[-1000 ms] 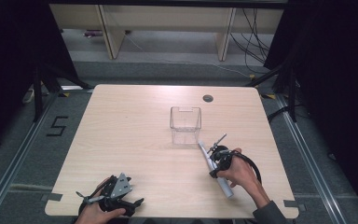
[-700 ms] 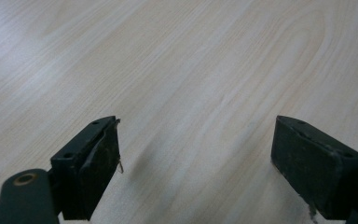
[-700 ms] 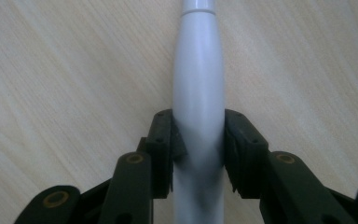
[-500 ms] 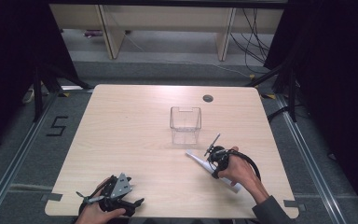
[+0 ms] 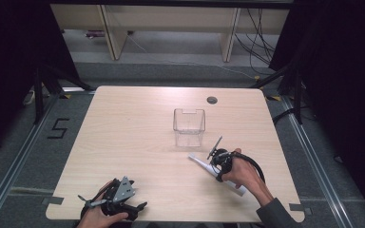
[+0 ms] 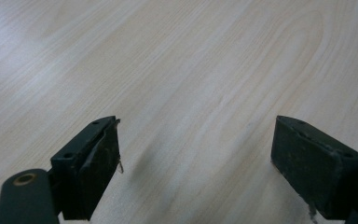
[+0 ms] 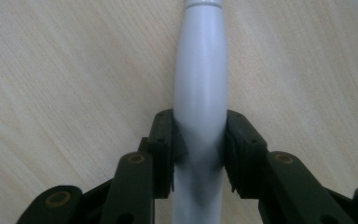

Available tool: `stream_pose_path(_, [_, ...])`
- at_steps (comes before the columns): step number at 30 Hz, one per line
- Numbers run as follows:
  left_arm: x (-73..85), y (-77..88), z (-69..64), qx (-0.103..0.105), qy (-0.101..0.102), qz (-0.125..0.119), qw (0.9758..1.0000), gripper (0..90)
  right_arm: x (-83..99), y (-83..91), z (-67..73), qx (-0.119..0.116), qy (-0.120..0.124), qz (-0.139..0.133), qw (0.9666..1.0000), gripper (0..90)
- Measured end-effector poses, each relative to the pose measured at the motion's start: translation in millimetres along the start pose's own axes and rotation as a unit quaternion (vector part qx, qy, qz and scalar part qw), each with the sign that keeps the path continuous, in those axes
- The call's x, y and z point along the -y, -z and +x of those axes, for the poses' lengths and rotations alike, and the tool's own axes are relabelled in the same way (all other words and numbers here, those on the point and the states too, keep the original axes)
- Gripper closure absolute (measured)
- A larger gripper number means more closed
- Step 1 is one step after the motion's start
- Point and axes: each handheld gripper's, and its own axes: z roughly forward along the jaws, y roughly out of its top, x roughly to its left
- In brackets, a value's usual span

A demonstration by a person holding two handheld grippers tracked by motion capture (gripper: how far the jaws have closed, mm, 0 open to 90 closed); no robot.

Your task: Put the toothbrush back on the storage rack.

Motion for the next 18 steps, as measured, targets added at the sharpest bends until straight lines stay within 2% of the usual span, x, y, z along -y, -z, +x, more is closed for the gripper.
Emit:
stream_pose_path(1, [0.4,-0.7,-1.3,0.002,0.011,-0.003,0.9999,15.1,0.1,-0.3,-0.4,0.008,0.006,-0.001,0.9999,66.6])
stream_pose_path(2, [0.3,-0.7,-0.4,0.000,0.005,-0.004,1.0000,15.1,0.8,-1.1,1.0,0.005,-0.001,-0.004,1.0000,66.7])
stream_pose_path(6, [0.5,-0.8,-0.3,0.001,0.005,-0.003,1.0000,15.1,0.9,0.6,-0.7,-0.002,0.003,-0.004,1.0000,66.7])
stream_pose_path(8, [0.3,-0.7,-0.1,0.001,0.006,-0.004,1.0000,15.1,1.8,-1.1,-3.2,0.007,0.023,-0.007,0.9997,66.8])
stream_pose_path(10, [0.4,-0.7,0.0,0.000,0.005,-0.004,1.0000,15.1,2.4,0.4,-0.4,-0.003,0.007,-0.003,1.0000,66.8])
stream_pose_path(12, [0.5,-0.7,-0.1,0.001,0.006,-0.004,1.0000,15.1,3.7,0.5,-2.8,-0.009,0.022,-0.009,0.9997,66.8])
stream_pose_path(15, [0.6,-0.8,0.0,0.001,0.006,-0.004,1.0000,15.1,5.0,1.5,-1.9,0.002,0.008,-0.006,0.9999,66.9])
stream_pose_path(17, [0.6,-0.8,0.1,0.001,0.006,-0.004,1.0000,15.1,5.7,3.0,-2.8,0.000,0.020,-0.011,0.9997,66.9])
stream_pose_path(18, [0.7,-1.0,0.1,-0.001,0.007,-0.003,1.0000,15.1,7.3,5.0,-2.5,-0.008,0.017,-0.019,0.9996,66.9])
